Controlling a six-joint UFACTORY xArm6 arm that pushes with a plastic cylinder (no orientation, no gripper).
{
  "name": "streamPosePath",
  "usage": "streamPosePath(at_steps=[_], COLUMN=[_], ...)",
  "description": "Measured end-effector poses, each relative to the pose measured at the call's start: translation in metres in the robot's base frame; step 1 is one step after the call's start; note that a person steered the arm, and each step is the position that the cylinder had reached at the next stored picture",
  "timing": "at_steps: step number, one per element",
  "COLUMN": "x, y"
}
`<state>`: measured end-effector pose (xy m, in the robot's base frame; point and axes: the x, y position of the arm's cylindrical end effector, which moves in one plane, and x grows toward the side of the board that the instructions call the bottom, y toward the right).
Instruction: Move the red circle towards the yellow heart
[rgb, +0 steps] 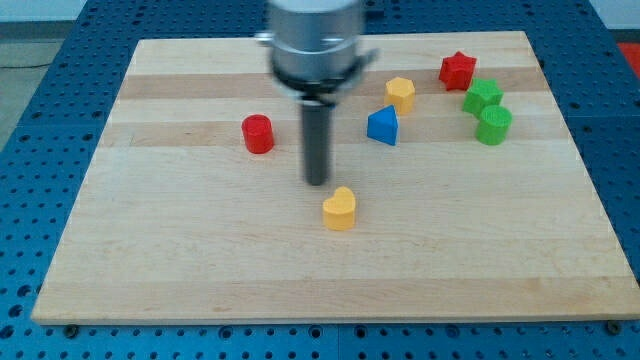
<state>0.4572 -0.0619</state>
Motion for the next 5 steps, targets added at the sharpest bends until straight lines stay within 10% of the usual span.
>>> streamPosePath(at_steps=[2,5], x=[-0.080,-0.044], y=[-0.130,-0.098])
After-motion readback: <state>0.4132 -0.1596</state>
